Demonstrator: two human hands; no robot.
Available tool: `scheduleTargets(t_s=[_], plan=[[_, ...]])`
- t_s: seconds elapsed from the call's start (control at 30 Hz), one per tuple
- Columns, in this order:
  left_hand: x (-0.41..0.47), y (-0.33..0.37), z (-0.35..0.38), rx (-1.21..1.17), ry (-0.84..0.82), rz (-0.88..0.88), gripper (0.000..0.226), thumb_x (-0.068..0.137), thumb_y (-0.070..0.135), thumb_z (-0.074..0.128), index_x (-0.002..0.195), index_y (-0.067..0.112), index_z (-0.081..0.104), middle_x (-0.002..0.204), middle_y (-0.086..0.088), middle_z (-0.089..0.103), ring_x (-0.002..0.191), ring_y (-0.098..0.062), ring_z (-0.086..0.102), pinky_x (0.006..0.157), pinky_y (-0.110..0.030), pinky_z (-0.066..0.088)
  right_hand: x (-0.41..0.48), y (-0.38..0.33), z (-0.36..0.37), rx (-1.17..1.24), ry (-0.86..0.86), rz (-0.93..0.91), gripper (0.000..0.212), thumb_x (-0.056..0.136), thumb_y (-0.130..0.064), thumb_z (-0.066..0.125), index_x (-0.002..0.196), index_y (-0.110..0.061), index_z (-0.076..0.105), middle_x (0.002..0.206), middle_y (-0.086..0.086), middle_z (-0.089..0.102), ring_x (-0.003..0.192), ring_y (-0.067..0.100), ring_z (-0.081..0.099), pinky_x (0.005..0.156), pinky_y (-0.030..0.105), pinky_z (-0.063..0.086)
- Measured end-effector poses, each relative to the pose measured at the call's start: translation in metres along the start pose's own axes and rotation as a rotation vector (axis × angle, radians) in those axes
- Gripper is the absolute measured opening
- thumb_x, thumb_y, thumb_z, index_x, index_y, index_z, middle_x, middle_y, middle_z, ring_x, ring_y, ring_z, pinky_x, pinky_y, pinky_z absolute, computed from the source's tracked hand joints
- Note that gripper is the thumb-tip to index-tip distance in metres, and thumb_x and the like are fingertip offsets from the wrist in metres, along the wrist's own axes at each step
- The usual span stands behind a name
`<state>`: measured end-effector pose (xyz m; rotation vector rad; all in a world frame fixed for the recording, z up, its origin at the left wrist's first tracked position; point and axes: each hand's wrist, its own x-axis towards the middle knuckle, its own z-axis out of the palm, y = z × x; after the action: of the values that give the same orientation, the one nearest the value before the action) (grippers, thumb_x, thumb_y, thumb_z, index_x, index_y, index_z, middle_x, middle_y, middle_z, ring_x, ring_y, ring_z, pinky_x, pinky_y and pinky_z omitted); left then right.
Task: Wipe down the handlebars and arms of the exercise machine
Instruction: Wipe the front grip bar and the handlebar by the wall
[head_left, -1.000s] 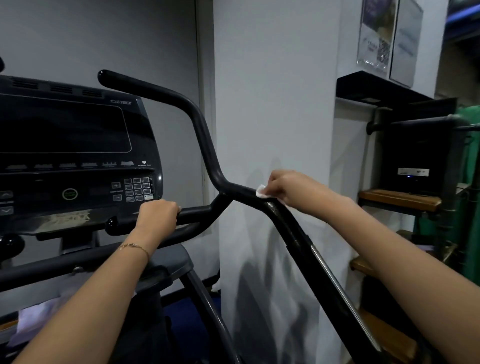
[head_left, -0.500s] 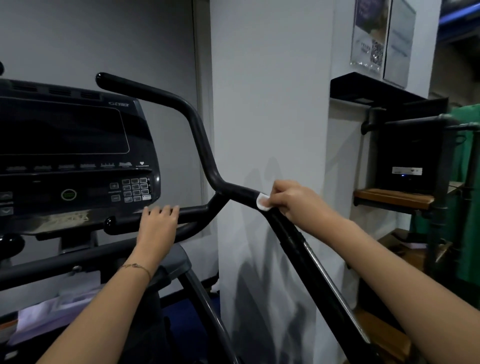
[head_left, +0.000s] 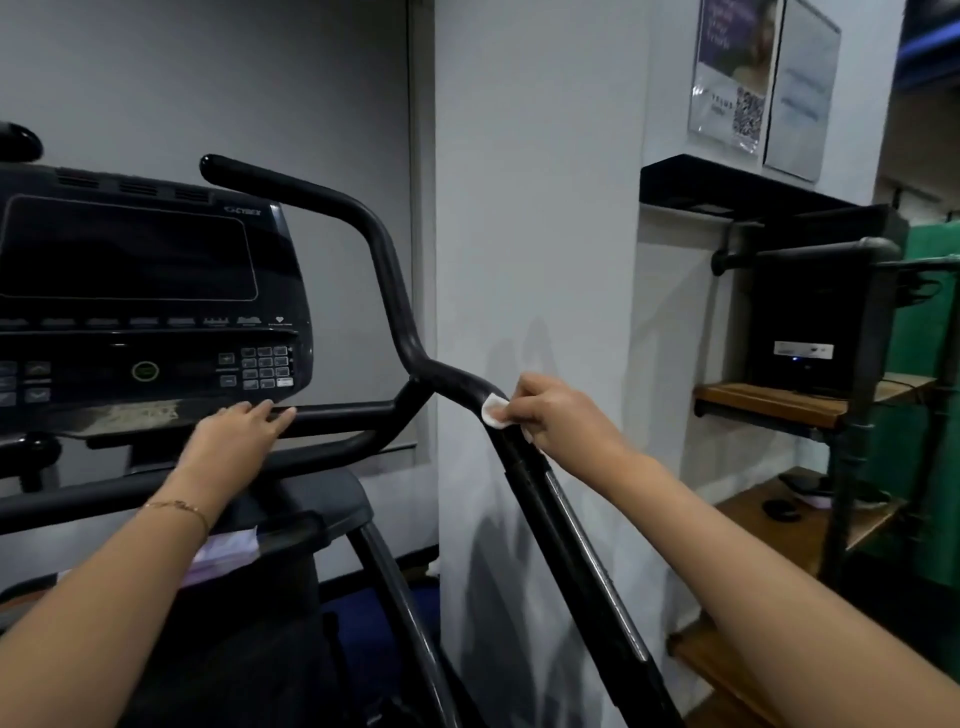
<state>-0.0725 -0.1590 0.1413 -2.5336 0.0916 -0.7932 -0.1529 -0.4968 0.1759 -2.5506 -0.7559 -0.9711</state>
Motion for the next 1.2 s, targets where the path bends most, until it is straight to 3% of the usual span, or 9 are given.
scheduleTargets(t_s=[0.2, 0.3, 0.43, 0.6, 0.73, 0.87, 0.93, 1.03, 1.2], plan=[[0.004, -0.005, 0.005, -0.049, 0.026, 0.017, 0.056, 0.088, 0.001, 0.047, 0.141, 0.018, 0.042, 0.127, -0.007, 0.057, 0.101, -0.027, 0.061, 0.072, -0.036, 0.053, 0.027, 0.000, 0.011, 0.129, 0.037, 0.165, 0.028, 0.090, -0.030, 0.058, 0.082, -0.003, 0.062, 0.075, 0.002, 0.045, 0.066, 0.014, 0.039, 0.060, 0.026, 0.030], [0.006, -0.004, 0.001, -0.012, 0.004, 0.037, 0.058, 0.091, 0.003, 0.044, 0.145, 0.020, 0.034, 0.132, -0.003, 0.052, 0.106, -0.022, 0.060, 0.076, -0.032, 0.052, 0.000, 0.005, 0.011, 0.061, 0.058, 0.065, 0.029, 0.090, -0.032, 0.054, 0.085, -0.006, 0.068, 0.074, 0.002, 0.046, 0.062, 0.012, 0.037, 0.055, 0.020, 0.028], [0.012, -0.005, -0.008, 0.090, -0.062, 0.085, 0.059, 0.095, 0.006, 0.038, 0.148, 0.025, 0.022, 0.136, 0.004, 0.047, 0.112, -0.015, 0.058, 0.079, -0.027, 0.050, -0.016, 0.006, -0.003, 0.063, -0.020, 0.031, 0.035, 0.089, -0.037, 0.051, 0.086, -0.009, 0.072, 0.075, 0.005, 0.050, 0.062, 0.015, 0.041, 0.057, 0.028, 0.031], [0.011, -0.006, -0.013, 0.135, -0.094, 0.073, 0.061, 0.095, 0.007, 0.037, 0.148, 0.029, 0.019, 0.139, -0.001, 0.040, 0.114, -0.019, 0.053, 0.081, -0.029, 0.048, 0.004, -0.002, -0.010, 0.068, -0.094, 0.040, 0.026, 0.088, -0.026, 0.062, 0.075, -0.004, 0.056, 0.073, 0.004, 0.043, 0.061, 0.014, 0.036, 0.058, 0.029, 0.025], [0.013, -0.004, -0.011, 0.137, -0.087, 0.054, 0.061, 0.094, 0.005, 0.038, 0.148, 0.029, 0.024, 0.135, -0.004, 0.042, 0.111, -0.021, 0.053, 0.079, -0.031, 0.048, -0.020, 0.009, -0.015, -0.106, -0.296, -0.100, 0.019, 0.092, -0.011, 0.051, 0.102, -0.010, 0.067, 0.085, -0.013, 0.043, 0.079, 0.006, 0.034, 0.064, 0.014, 0.030], [0.012, -0.005, -0.008, 0.110, -0.080, 0.037, 0.062, 0.093, 0.003, 0.039, 0.147, 0.030, 0.026, 0.132, -0.004, 0.045, 0.108, -0.021, 0.055, 0.078, -0.031, 0.050, 0.001, 0.001, -0.017, -0.294, -0.197, -0.253, 0.018, 0.087, -0.027, 0.059, 0.072, -0.022, 0.050, 0.077, -0.009, 0.044, 0.072, 0.012, 0.044, 0.060, 0.025, 0.030], [0.013, -0.006, -0.008, 0.088, -0.082, 0.034, 0.061, 0.093, 0.003, 0.038, 0.146, 0.032, 0.027, 0.131, -0.002, 0.046, 0.108, -0.020, 0.055, 0.079, -0.030, 0.050, 0.010, -0.010, -0.012, -0.445, -0.270, -0.346, 0.008, 0.092, -0.021, 0.054, 0.092, -0.020, 0.062, 0.097, -0.003, 0.048, 0.091, 0.018, 0.047, 0.064, 0.026, 0.031], [0.015, -0.006, -0.011, 0.084, -0.077, 0.028, 0.059, 0.094, 0.006, 0.037, 0.145, 0.034, 0.029, 0.129, 0.001, 0.046, 0.108, -0.019, 0.055, 0.079, -0.029, 0.049, 0.007, -0.015, -0.010, -0.742, -0.416, -0.512, 0.022, 0.095, -0.010, 0.046, 0.108, -0.013, 0.063, 0.114, 0.003, 0.045, 0.102, 0.024, 0.046, 0.065, 0.028, 0.033], [0.014, -0.006, -0.008, 0.030, -0.054, 0.004, 0.062, 0.093, 0.003, 0.037, 0.145, 0.035, 0.030, 0.127, 0.000, 0.047, 0.107, -0.020, 0.055, 0.077, -0.030, 0.048, 0.042, -0.025, -0.014, -0.697, -0.456, -0.452, 0.025, 0.093, -0.014, 0.050, 0.113, -0.013, 0.064, 0.118, 0.004, 0.049, 0.109, 0.024, 0.046, 0.076, 0.032, 0.041]])
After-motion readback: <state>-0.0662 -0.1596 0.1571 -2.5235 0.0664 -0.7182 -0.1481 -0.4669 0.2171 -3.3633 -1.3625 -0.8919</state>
